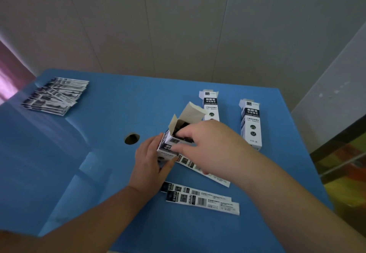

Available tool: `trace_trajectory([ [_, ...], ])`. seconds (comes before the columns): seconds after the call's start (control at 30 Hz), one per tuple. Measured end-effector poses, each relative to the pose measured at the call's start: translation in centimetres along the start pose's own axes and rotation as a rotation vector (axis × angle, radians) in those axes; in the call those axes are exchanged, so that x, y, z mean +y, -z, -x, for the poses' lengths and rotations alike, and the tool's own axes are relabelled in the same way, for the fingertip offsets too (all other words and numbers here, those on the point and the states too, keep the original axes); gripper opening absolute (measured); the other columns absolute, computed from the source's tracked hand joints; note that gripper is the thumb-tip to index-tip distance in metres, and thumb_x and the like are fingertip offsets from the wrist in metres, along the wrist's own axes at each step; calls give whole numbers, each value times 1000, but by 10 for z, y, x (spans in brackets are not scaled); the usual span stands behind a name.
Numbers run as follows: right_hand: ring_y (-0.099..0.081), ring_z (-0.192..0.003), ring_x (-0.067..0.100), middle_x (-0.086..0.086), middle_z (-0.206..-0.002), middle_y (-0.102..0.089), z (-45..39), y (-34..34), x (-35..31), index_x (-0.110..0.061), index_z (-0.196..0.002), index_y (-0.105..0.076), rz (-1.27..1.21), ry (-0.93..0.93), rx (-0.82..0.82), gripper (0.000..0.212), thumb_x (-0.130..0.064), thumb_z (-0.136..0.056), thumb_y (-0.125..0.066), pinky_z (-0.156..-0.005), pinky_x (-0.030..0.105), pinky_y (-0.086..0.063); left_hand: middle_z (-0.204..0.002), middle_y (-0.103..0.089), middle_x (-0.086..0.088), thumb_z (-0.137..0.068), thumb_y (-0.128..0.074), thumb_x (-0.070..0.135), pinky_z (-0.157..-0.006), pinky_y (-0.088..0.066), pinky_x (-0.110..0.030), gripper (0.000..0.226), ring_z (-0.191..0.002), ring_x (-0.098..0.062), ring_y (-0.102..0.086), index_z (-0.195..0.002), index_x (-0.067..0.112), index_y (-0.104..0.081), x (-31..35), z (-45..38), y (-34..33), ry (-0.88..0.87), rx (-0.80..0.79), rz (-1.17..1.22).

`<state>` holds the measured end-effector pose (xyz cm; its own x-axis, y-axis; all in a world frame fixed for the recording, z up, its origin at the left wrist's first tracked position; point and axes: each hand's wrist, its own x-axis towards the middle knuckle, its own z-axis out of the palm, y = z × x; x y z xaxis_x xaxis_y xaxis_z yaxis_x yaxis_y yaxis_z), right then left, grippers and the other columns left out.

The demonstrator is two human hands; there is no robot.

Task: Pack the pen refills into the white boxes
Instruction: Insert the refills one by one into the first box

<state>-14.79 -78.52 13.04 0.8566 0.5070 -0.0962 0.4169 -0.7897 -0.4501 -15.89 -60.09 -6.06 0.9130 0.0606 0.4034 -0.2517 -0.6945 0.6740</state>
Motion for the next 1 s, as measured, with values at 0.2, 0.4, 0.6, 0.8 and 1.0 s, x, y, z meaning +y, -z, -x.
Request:
trace_trajectory([
  [0.2,-55,-49,11,-1,-66,-57,-2,-13,-6,-21,-70,-49,60,11,-45,39,-38,-105,-43,-53,31,-45,-133,-59,-22,-87,-64,39,-100,-50,-65,69,-126,-25,-45,-144,3,-50,6,1,2,-52,8,-1],
  [0.4,-61,-46,2,-11,-81,-73,6,-9,-3,-29,-94,-73,-271,-43,211,20,-45,-95,-60,-51,25,-51,-141,-57,-17,-90,-82,18,-110,-44,-63,69,-132,-33,-49,-148,0,-51,2,0,1,44,-16,-1],
  [0.6,-65,-93,4,-14,-103,-75,11,-18,-1,-36,-111,-74,-21,85,285,21,-41,-98,-58,-78,32,-55,-144,-53,-16,-87,-84,11,-108,-46,-63,75,-135,-35,-47,-152,2,-47,-1,2,3,86,-52,59],
  [0.8,-62,-73,-2,-27,-104,-59,5,-37,16,-30,-116,-68,-211,200,650,29,-36,-89,-74,-69,11,-46,-142,-48,-1,-90,-78,37,-106,-50,-59,76,-136,-26,-46,-154,15,-44,2,0,4,111,-24,188],
  [1.0,-65,-103,6,-20,-111,-64,-9,-79,25,-49,-110,-55,-743,-78,498,53,-53,-66,-84,-86,28,-57,-136,-58,-8,-87,-79,39,-104,-51,-60,75,-132,-33,-53,-150,11,-49,-3,-5,5,201,-63,381],
])
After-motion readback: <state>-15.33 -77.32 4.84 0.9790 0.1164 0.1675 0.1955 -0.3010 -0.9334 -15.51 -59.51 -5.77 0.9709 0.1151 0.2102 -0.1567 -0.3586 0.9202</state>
